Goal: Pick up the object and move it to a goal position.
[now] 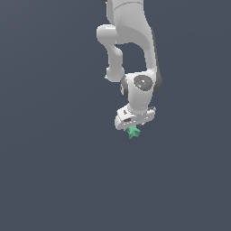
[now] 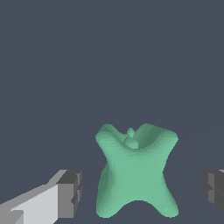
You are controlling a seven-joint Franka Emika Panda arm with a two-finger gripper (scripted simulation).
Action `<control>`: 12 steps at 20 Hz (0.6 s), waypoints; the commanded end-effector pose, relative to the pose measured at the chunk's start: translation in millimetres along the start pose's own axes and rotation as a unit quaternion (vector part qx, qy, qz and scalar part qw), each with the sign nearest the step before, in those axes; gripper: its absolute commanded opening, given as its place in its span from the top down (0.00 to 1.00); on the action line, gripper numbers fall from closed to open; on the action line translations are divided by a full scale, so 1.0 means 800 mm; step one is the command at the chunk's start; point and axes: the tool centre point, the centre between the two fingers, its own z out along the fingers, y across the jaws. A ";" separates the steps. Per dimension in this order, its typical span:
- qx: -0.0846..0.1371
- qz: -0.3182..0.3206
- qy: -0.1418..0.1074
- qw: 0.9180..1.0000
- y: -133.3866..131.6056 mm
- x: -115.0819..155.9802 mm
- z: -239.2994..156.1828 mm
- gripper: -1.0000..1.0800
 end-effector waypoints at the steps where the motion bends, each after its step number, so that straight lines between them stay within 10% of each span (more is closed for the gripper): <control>1: 0.000 -0.001 0.000 1.000 -0.001 -0.001 0.015 0.04; 10: 0.000 -0.002 0.000 1.000 -0.001 0.000 0.045 0.04; 11: 0.000 -0.002 0.000 1.000 -0.001 0.000 0.045 1.00; 12: 0.000 -0.002 0.000 1.000 -0.001 0.000 0.045 1.00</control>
